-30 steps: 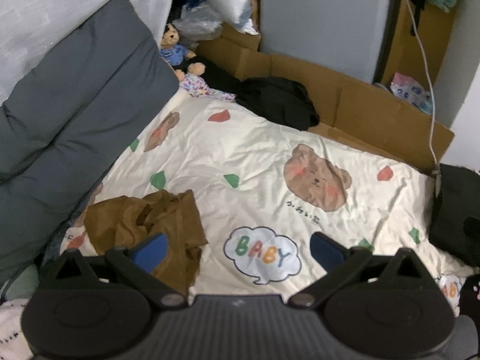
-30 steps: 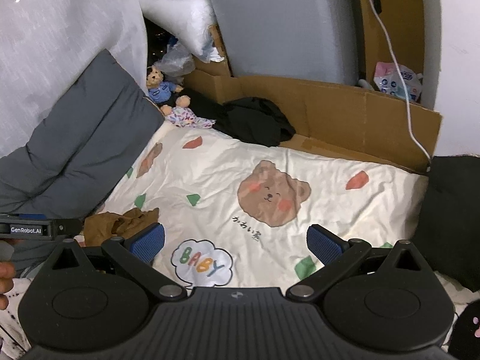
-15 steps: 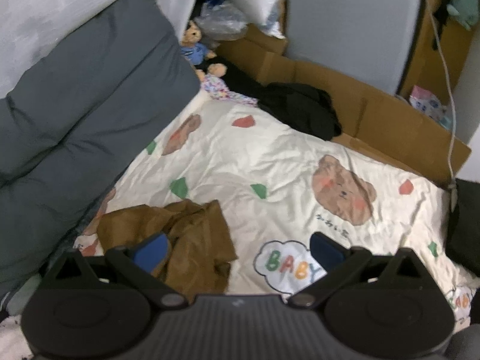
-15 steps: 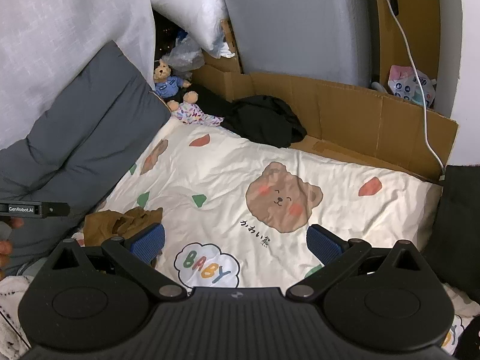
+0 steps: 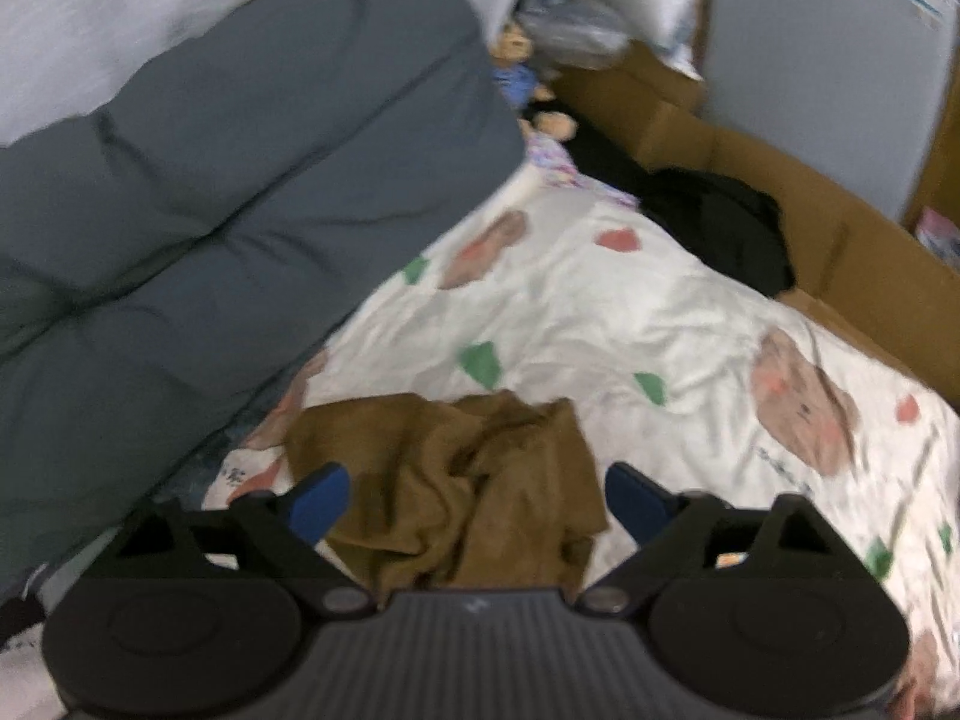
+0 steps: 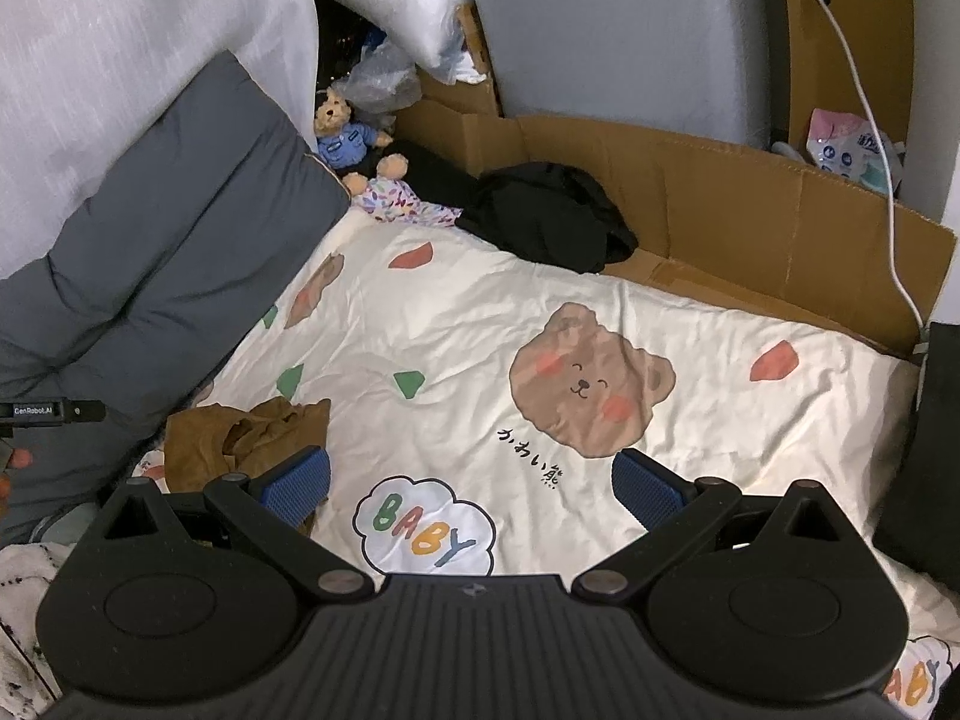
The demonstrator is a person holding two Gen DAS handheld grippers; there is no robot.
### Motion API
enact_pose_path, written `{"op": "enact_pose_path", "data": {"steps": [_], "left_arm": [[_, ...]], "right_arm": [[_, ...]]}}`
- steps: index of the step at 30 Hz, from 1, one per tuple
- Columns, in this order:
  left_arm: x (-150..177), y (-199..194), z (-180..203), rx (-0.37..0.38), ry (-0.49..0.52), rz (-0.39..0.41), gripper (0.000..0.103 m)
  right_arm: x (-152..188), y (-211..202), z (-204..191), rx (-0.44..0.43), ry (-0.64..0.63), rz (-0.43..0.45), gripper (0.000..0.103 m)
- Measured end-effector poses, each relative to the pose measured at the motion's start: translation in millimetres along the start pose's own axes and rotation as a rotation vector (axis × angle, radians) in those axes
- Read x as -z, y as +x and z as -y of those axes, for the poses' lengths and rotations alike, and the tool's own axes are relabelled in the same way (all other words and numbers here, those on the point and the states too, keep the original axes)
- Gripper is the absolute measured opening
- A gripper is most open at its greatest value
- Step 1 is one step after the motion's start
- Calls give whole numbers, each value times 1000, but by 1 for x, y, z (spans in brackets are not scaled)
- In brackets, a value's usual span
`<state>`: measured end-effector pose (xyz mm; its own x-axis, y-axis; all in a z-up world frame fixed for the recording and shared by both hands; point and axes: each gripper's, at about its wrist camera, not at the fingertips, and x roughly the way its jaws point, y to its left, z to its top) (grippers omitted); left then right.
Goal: Fold clothes
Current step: 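Close the left gripper on the brown T-shirt and lift it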
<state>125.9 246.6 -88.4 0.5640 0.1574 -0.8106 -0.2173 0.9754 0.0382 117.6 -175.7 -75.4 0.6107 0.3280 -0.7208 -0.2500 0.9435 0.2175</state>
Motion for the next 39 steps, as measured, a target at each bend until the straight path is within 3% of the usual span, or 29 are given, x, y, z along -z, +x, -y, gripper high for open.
{"op": "enact_pose_path", "data": {"steps": [11, 15, 16, 23, 26, 28, 30, 32, 35, 39], "left_arm": [[13, 51, -42, -23, -36, -24, 85], [21, 74, -42, -45, 7, -74, 58], [23, 80, -41, -45, 19, -90, 55], [39, 116, -33, 2, 77, -146, 56], [43, 125, -33, -3, 94, -163, 60], [45, 131, -34, -6, 105, -174, 69], [48, 136, -34, -9, 117, -185, 69], [50, 142, -34, -12, 128, -197, 67], [54, 151, -35, -17, 145, -214, 50], [59, 163, -36, -23, 168, -236, 48]], "right_arm": [[10, 35, -15, -18, -30, -45, 102], [13, 49, -17, -20, -32, -67, 102], [13, 53, -17, -18, -31, -73, 102], [18, 78, -17, -9, -24, -121, 102], [20, 89, -17, -5, -21, -142, 102], [21, 96, -17, -2, -19, -155, 102], [22, 103, -17, 0, -17, -169, 102], [23, 110, -17, 3, -15, -182, 102], [25, 121, -16, 7, -11, -203, 102], [28, 133, -16, 11, -7, -228, 102]]}}
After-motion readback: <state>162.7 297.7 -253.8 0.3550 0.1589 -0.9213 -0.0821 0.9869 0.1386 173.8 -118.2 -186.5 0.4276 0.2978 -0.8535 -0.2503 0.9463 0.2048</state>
